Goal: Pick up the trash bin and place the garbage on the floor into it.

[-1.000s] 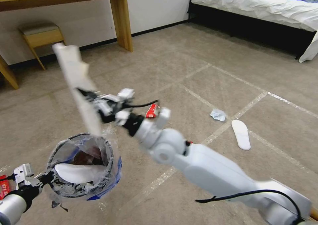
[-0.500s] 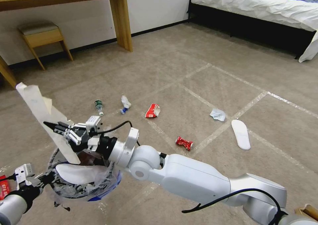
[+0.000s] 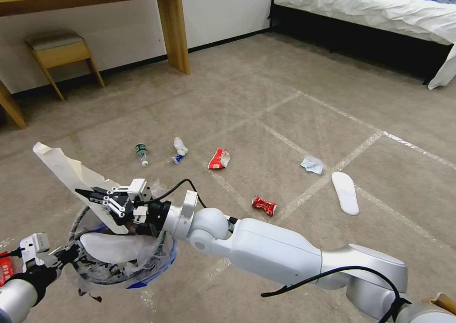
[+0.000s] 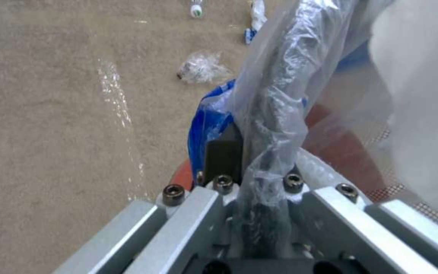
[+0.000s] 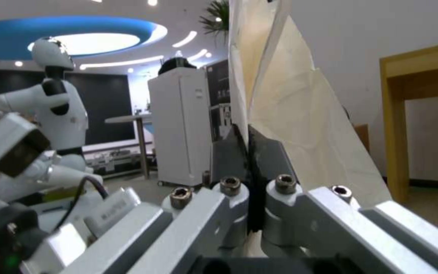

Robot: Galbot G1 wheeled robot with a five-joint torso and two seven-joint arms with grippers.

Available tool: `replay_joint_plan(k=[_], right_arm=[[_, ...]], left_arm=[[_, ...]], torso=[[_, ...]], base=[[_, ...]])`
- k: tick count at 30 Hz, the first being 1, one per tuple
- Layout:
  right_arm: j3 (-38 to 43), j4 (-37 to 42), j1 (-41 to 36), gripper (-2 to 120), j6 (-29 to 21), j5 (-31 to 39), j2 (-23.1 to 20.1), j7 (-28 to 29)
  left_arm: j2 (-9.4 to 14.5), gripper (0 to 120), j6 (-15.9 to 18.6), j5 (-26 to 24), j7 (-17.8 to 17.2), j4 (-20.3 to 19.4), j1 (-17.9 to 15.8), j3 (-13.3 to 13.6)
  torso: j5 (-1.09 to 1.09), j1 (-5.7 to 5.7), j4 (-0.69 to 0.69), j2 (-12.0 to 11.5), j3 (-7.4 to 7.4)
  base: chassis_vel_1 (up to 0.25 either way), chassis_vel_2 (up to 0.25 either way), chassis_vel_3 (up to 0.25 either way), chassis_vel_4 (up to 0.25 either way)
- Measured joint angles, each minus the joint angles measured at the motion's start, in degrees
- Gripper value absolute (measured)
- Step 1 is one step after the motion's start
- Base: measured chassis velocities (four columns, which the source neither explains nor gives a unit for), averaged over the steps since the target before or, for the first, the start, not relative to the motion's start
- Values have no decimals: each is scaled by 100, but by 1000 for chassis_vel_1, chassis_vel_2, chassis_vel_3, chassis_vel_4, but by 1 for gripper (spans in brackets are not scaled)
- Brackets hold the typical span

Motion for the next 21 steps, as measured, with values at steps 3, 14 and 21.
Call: replay_joint_plan(k=[3, 14, 21], right_arm=[[0, -60, -1, 0, 39, -39, 17, -44], [-83, -279, -155, 0, 248, -287, 24, -168], [-160, -243, -371, 0, 340, -477, -65, -190]], left_arm=[[-2, 1, 0, -3, 0, -6, 8, -7], [18, 1, 0, -83, -40, -2, -16, -56], [19, 1, 0, -98, -75, 21, -42, -55]], torso=[[0, 0, 0, 0, 0], [0, 0, 0, 0, 0], [0, 0, 0, 0, 0]], base=[[0, 0, 0, 0], [0, 0, 0, 0], [0, 0, 0, 0]])
